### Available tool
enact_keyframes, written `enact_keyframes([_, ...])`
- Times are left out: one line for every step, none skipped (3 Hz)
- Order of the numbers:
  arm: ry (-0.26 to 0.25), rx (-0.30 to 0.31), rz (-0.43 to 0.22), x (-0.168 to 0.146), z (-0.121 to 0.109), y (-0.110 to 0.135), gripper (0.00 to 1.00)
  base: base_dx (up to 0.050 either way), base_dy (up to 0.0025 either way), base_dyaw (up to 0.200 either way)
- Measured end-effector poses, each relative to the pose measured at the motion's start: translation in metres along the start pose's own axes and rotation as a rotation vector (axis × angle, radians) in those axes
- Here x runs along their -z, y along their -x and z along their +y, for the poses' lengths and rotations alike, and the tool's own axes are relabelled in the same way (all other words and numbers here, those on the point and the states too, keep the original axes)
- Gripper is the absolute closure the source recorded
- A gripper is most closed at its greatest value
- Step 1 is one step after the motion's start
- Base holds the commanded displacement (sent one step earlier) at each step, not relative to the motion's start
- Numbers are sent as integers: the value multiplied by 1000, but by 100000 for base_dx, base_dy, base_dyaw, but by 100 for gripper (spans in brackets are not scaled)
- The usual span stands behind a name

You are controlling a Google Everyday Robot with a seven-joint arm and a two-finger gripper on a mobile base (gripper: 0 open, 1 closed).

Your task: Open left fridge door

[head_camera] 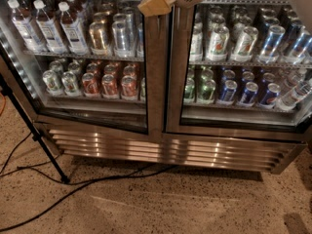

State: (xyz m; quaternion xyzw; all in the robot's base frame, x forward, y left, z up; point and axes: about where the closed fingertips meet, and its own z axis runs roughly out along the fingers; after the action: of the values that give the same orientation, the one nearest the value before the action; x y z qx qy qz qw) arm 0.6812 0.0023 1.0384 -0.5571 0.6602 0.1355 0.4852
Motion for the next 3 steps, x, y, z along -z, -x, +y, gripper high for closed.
enact_keyframes([0, 0, 0, -1, 0, 1, 100, 0, 0, 0])
enact_keyframes([-17, -5, 9, 0, 0, 0, 100, 0, 0, 0])
enact_keyframes([-18, -5, 9, -1, -1, 1, 100, 0, 0, 0])
